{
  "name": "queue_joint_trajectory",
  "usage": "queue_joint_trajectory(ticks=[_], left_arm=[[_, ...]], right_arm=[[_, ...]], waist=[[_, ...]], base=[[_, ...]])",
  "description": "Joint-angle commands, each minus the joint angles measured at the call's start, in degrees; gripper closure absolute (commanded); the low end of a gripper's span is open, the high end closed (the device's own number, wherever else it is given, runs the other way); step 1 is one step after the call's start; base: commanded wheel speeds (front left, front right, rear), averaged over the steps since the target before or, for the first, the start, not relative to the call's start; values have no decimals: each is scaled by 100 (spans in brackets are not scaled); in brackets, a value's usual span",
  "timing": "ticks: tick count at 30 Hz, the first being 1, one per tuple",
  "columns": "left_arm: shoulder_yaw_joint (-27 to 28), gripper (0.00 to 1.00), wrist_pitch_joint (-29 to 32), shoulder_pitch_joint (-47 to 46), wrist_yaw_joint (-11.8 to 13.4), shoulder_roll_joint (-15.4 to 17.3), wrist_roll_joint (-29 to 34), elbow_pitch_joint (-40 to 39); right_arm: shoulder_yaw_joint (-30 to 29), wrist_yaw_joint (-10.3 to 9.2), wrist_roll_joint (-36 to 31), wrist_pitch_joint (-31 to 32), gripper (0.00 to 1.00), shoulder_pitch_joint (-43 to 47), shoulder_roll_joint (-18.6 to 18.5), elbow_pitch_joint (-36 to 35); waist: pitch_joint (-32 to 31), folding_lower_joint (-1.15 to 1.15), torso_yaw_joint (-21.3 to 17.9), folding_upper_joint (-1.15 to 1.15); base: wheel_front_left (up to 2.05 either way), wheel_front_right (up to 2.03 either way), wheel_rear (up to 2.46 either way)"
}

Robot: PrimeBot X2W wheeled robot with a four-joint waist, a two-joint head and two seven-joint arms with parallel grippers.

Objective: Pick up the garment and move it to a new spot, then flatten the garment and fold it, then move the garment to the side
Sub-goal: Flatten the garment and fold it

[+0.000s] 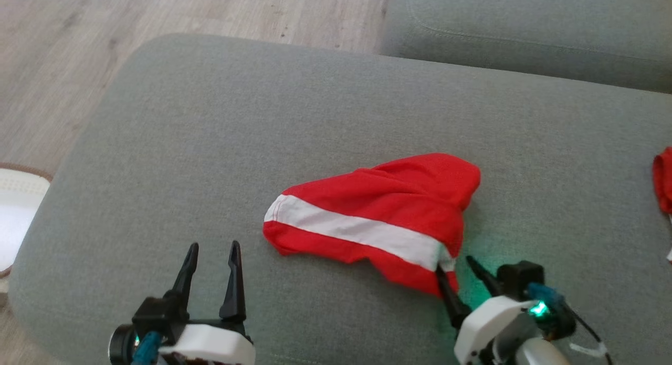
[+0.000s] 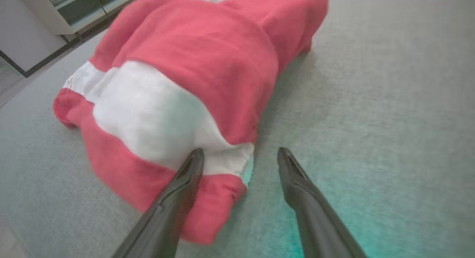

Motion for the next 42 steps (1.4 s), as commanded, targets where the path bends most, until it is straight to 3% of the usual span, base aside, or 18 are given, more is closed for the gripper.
queue_joint_trajectory(ticks=[1,3,4,6,7,8,11,14,17,18,20,24,27,28,29,37,42], left_arm=[[216,0,-16,-309,26,128,50,-194],[230,0,-18,-323,32,141,44,-191],[233,0,-19,-325,32,145,42,-192],[237,0,-22,-330,35,150,38,-191],[238,0,-23,-334,35,151,36,-190],[238,0,-24,-338,36,151,34,-187],[238,0,-28,-337,55,144,34,-192],[252,0,-34,-302,90,146,29,-208],[261,0,-42,-258,109,142,19,-217],[261,0,-47,-227,119,135,12,-229],[256,0,-51,-205,124,127,7,-239],[245,0,-60,-199,112,101,-2,-227],[237,0,-66,-208,95,83,-6,-205],[236,0,-68,-212,90,79,-7,-197],[235,0,-70,-215,84,77,-8,-187],[203,0,-76,-172,60,85,-16,-122],[184,0,-73,-108,65,129,-29,-136]], right_arm=[[239,37,80,23,0,-303,-1,-90],[512,37,323,69,0,-456,-1,154],[591,37,367,89,7,-521,-1,253],[748,37,484,105,53,-656,-1,438],[806,37,542,87,68,-725,-1,523],[851,37,584,58,100,-794,-1,607],[782,37,622,-131,100,-1001,-1,799],[301,37,281,-391,100,-1190,-2,972],[-520,37,-421,-630,100,-1299,-77,951],[-1115,37,-987,-684,100,-1280,-106,778],[-1640,37,-1656,-650,100,-1183,-116,486],[-2206,37,-2558,-462,100,-852,-41,-15],[-2403,37,-2803,-389,98,-630,-9,-131],[-2405,37,-2767,-363,45,-574,-6,-99],[-2392,37,-2727,-371,0,-528,-5,-72],[-2260,37,-2147,-638,0,-269,-2,-203],[-1731,37,-1663,-435,0,202,-1,-888]], waist=[[28,0,48,0],[54,0,106,0],[58,0,121,0],[67,0,142,0],[70,0,150,0],[73,0,157,0],[74,0,153,0],[56,0,101,0],[21,0,31,0],[-2,0,-22,0],[-8,0,-63,0],[8,0,-111,0],[24,0,-124,0],[26,0,-126,0],[22,0,-128,0],[-104,0,-128,0],[-180,0,-142,0]], base=[[0,0,0],[0,0,0],[0,0,0],[0,0,0],[0,0,0],[0,0,0],[0,0,0],[0,0,0],[0,0,0],[0,0,0],[0,0,0],[0,0,0],[0,0,0],[0,0,0],[0,0,0],[0,0,0],[0,0,0]])
